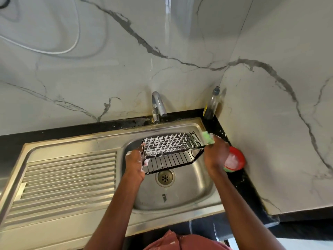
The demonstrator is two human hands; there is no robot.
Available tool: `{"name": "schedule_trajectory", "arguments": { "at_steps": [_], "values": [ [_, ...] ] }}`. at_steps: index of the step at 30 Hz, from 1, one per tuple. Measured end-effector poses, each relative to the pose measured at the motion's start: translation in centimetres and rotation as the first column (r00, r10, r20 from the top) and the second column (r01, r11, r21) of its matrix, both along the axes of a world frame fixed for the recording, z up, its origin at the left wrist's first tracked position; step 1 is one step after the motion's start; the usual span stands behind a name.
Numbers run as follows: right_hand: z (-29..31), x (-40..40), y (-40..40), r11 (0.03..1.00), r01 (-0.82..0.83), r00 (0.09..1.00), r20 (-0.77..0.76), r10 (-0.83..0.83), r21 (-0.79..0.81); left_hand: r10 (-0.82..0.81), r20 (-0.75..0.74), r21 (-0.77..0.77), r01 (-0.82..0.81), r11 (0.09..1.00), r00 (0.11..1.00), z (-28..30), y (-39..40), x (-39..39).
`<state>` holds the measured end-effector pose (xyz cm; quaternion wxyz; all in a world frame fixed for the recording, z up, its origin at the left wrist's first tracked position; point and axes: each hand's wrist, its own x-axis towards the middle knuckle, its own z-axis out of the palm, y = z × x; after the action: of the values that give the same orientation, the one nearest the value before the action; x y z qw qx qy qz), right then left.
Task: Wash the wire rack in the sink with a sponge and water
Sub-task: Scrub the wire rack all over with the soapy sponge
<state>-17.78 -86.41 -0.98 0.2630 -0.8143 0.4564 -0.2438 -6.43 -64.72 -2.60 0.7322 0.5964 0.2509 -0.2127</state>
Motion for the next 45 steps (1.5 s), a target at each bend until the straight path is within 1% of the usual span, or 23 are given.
{"name": "schedule_trajectory", "arguments": {
  "at_steps": [2, 3, 6, 9, 11, 13, 15, 16, 17, 20, 21, 23, 26, 28, 29, 31, 33, 34, 36, 39, 41, 43, 45],
  "values": [
    [0.4, 0.3, -1.0, 0.996, 0.073, 0.997, 0.005, -0.073, 0.058, -0.012, 0.026, 0.003, 0.012, 1.0, 1.0, 0.4, -0.3, -0.3],
    [0.6, 0.5, -0.7, 0.998, 0.039, 0.999, -0.035, -0.037, 0.043, -0.02, 0.037, -0.005, 0.02, 1.0, 0.999, 0.7, -0.6, -0.5],
    [1.2, 0.8, 2.0, 0.986, -0.16, 0.979, -0.134, 0.153, -0.048, -0.05, 0.052, -0.031, 0.051, 0.998, 0.997, 0.7, -1.2, -0.8],
    [1.8, 1.0, 5.5, 0.964, -0.255, 0.961, -0.126, 0.245, -0.07, -0.037, 0.058, -0.027, 0.038, 0.999, 0.998, 1.2, -1.9, -1.0],
    [2.4, 1.5, 8.5, 0.909, -0.405, 0.91, -0.137, 0.391, -0.095, -0.034, 0.073, -0.015, 0.035, 0.999, 0.997, 1.5, -2.3, -1.3],
    [2.7, 1.9, 11.2, 0.816, -0.555, 0.832, -0.125, 0.541, -0.162, -0.043, 0.068, -0.005, 0.044, 0.999, 0.997, 1.4, -2.3, -1.7],
    [2.4, 1.8, 11.4, 0.776, -0.609, 0.793, -0.11, 0.599, -0.167, -0.032, 0.035, -0.011, 0.033, 0.999, 0.999, 1.0, -1.9, -1.8],
    [2.2, 1.8, 10.5, 0.784, -0.601, 0.799, -0.106, 0.591, -0.158, -0.023, 0.023, -0.015, 0.023, 1.0, 0.999, 0.8, -1.6, -1.6],
    [2.1, 1.6, 9.2, 0.812, -0.563, 0.826, -0.097, 0.555, -0.154, -0.018, 0.013, -0.018, 0.018, 1.0, 1.0, 1.1, -1.2, -1.7],
    [1.7, 1.2, 4.9, 0.913, -0.392, 0.917, -0.128, 0.378, -0.109, -0.041, 0.052, -0.001, 0.041, 0.999, 0.998, 1.3, -0.6, -1.3],
    [1.7, 1.1, 4.2, 0.933, -0.347, 0.933, -0.133, 0.333, -0.096, -0.049, 0.06, -0.002, 0.049, 0.999, 0.997, 1.4, -0.7, -1.4],
    [2.0, 1.3, 4.9, 0.942, -0.33, 0.939, -0.123, 0.321, -0.066, -0.067, 0.062, -0.003, 0.067, 0.998, 0.996, 1.3, -1.2, -1.7],
    [2.7, 1.8, 9.1, 0.888, -0.459, 0.882, -0.129, 0.453, -0.016, -0.093, 0.075, 0.022, 0.092, 0.996, 0.993, 1.1, -2.1, -2.0],
    [3.1, 1.9, 10.9, 0.823, -0.567, 0.823, -0.06, 0.565, -0.038, -0.108, 0.074, 0.052, 0.104, 0.993, 0.991, 0.8, -2.2, -2.0],
    [3.4, 2.1, 10.9, 0.802, -0.594, 0.804, -0.018, 0.594, -0.056, -0.116, 0.069, 0.067, 0.111, 0.992, 0.991, 0.7, -2.2, -1.9],
    [4.0, 2.8, 10.1, 0.802, -0.59, 0.805, 0.005, 0.593, -0.096, -0.143, 0.059, 0.066, 0.139, 0.988, 0.988, 0.9, -2.2, -2.0],
    [4.9, 3.4, 9.3, 0.813, -0.573, 0.819, -0.038, 0.572, -0.101, -0.183, 0.055, 0.048, 0.181, 0.982, 0.982, 1.3, -2.5, -2.2],
    [5.1, 3.5, 9.0, 0.801, -0.589, 0.808, -0.075, 0.584, -0.103, -0.204, 0.05, 0.04, 0.202, 0.979, 0.978, 1.4, -2.5, -2.3],
    [5.4, 2.7, 9.2, 0.758, -0.645, 0.763, -0.147, 0.63, -0.101, -0.188, 0.044, 0.036, 0.186, 0.982, 0.981, 1.2, -2.2, -2.2],
    [4.9, 0.0, 9.6, 0.704, -0.681, 0.732, -0.155, 0.663, -0.202, -0.2, 0.058, 0.045, 0.197, 0.979, 0.978, 1.2, -1.8, -1.9],
    [4.3, -0.6, 9.5, 0.681, -0.685, 0.727, -0.181, 0.662, -0.259, -0.252, 0.078, 0.058, 0.248, 0.967, 0.965, 2.9, -2.0, -2.1],
    [4.6, 0.1, 9.5, 0.652, -0.717, 0.697, -0.24, 0.676, -0.245, -0.303, 0.102, 0.045, 0.299, 0.953, 0.948, 4.0, -2.5, -2.5],
    [4.8, 0.4, 9.8, 0.609, -0.768, 0.638, -0.326, 0.698, -0.199, -0.327, 0.134, 0.049, 0.323, 0.945, 0.935, 4.3, -2.8, -3.1]
  ]
}}
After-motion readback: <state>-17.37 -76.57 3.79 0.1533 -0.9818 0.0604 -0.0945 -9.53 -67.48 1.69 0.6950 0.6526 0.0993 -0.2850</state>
